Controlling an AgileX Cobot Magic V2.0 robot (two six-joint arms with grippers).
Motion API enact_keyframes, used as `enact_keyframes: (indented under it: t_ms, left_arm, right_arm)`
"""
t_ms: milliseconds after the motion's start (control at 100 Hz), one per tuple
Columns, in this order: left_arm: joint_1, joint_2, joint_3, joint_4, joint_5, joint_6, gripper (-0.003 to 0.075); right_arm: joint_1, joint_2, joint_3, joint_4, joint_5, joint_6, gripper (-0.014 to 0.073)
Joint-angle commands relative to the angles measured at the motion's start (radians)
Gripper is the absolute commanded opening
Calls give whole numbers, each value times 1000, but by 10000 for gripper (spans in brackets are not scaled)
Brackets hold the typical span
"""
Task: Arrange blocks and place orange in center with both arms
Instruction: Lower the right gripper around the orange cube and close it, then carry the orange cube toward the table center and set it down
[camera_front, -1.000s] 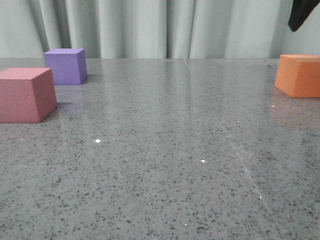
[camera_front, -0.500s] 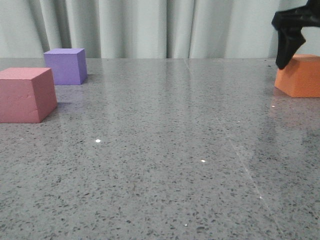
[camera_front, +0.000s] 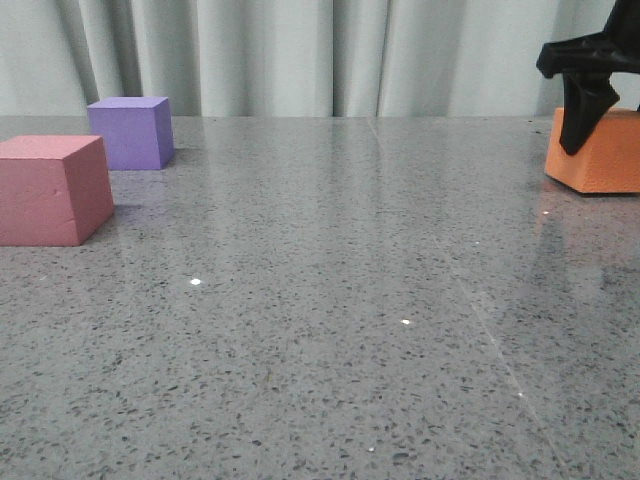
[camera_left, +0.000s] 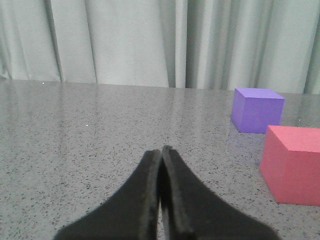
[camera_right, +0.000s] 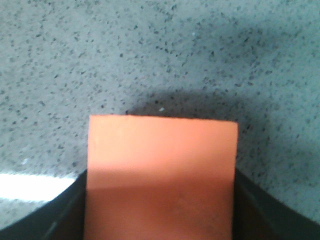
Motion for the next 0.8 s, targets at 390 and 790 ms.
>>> enact_keyframes:
  t_ms: [390, 790]
  left_arm:
    - [2, -34, 54, -5, -82, -3, -10]
    - [2, -34, 54, -5, -82, -3, -10]
  right_arm:
    - [225, -74, -212, 67, 67, 173, 251]
    - [440, 69, -309, 14, 5, 379, 251]
